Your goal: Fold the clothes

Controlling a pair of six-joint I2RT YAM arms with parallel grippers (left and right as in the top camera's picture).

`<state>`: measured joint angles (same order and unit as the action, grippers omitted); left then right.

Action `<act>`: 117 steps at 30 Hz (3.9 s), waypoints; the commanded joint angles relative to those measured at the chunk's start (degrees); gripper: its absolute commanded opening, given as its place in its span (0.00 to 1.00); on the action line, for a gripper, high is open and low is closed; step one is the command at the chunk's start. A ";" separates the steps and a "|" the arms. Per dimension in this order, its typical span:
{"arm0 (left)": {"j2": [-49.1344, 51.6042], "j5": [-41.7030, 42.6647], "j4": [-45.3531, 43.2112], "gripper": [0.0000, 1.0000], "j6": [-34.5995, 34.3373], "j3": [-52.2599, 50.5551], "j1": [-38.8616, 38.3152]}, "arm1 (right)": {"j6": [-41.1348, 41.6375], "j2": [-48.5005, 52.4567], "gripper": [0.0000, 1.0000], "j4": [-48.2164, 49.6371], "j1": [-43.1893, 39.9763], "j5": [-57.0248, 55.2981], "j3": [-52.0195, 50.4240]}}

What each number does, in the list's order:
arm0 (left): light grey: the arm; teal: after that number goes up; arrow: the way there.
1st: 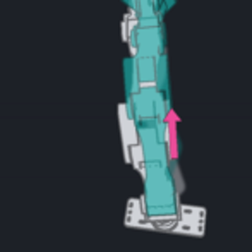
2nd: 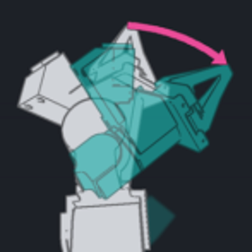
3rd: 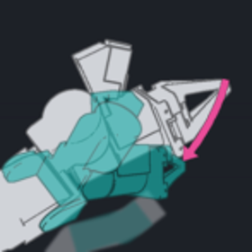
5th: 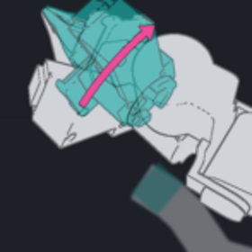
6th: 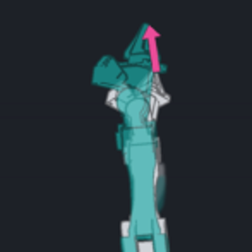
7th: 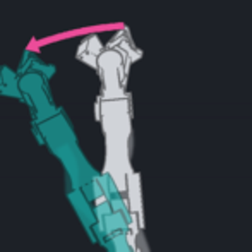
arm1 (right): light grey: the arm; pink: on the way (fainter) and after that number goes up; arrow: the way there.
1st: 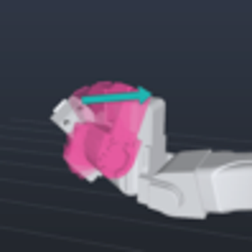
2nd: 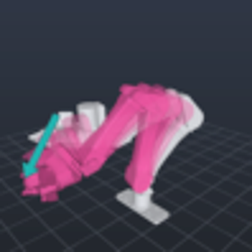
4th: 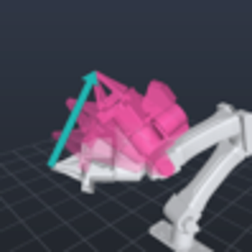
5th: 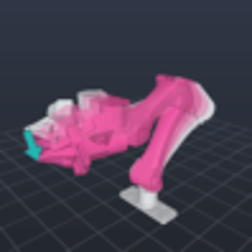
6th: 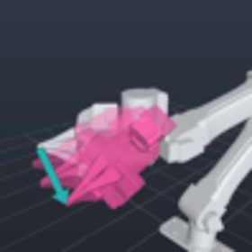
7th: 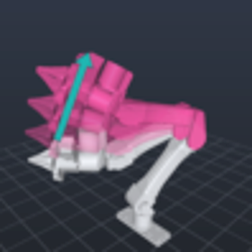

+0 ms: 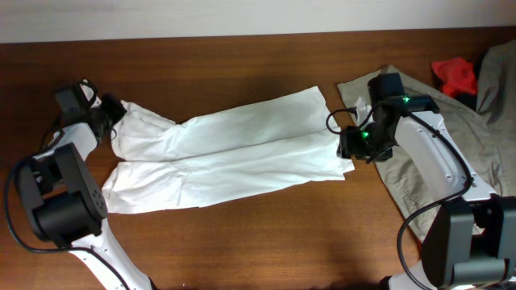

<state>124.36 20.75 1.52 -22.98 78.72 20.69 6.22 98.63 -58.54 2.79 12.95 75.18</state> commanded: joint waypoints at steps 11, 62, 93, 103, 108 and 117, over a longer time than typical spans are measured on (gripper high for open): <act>-10.78 14.49 37.05 0.00 17.75 1.81 0.85 | -2.03 0.02 0.53 10.58 0.20 -0.79 1.07; -24.35 0.35 78.07 0.00 24.87 1.79 4.02 | -5.09 36.65 0.09 -38.80 -2.58 -16.72 52.37; -24.33 0.39 81.07 0.00 25.14 -0.17 3.85 | -13.22 36.65 0.38 -35.93 -7.63 -3.41 30.71; -24.33 1.22 79.52 0.00 25.11 -0.15 3.87 | -13.29 33.11 0.04 -36.06 -7.65 -2.73 35.54; -24.33 16.09 71.01 0.00 25.14 0.90 3.87 | -13.25 31.50 0.04 -35.21 -7.63 -0.66 65.53; -24.33 15.47 75.17 0.00 26.14 1.05 3.85 | -13.29 32.02 0.04 -32.48 -7.65 -5.90 55.04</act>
<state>100.38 35.44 75.05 2.31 78.89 24.36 -6.68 130.04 -92.29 -5.10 11.22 135.02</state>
